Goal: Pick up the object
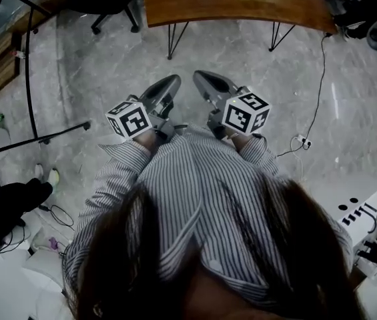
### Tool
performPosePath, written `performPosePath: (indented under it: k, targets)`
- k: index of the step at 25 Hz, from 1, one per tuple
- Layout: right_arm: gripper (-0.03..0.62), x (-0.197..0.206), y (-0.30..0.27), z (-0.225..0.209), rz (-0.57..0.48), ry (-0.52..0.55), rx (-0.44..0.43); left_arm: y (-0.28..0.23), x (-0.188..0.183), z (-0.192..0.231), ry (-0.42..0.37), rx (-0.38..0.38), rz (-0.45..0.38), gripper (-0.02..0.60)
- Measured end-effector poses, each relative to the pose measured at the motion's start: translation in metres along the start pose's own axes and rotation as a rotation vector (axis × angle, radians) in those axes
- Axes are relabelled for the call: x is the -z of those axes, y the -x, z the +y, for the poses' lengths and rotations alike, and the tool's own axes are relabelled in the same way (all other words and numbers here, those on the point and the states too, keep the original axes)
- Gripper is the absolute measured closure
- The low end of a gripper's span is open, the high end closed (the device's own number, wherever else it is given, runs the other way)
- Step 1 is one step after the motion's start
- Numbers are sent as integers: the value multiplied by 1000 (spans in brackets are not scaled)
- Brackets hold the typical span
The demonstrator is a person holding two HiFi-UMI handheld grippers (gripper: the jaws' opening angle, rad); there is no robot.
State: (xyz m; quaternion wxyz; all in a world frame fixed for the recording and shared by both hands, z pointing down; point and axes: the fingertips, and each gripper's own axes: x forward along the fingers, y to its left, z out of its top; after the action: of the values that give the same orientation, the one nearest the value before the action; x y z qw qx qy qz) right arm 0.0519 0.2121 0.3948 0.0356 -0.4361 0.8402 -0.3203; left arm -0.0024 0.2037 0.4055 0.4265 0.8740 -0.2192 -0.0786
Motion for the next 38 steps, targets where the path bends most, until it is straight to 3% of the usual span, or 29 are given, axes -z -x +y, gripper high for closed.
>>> performPosePath:
  k: [7,13,20,25,33,38]
  targets:
    - [592,-43,-34,-48,-76,-26,19,-49,-36,31,-72,35,44,581]
    - [592,-96,-101,-90,-99,-3,41,-96,-105,79,-105,44,55,581]
    - [592,-164,-192,-131,-101,26,64,-148,-204,138,-104,49,54,581]
    - [592,-192,-240,-167,-81,1,109,-181,-252,179,-84,32,73,581]
    - [592,-183,-265,-192,16,-19,138,-207,-251,219,58,-16,87,581]
    - [591,-180,-262,-212,70,-6,158,-214,-238,225,98,-56,69,581]
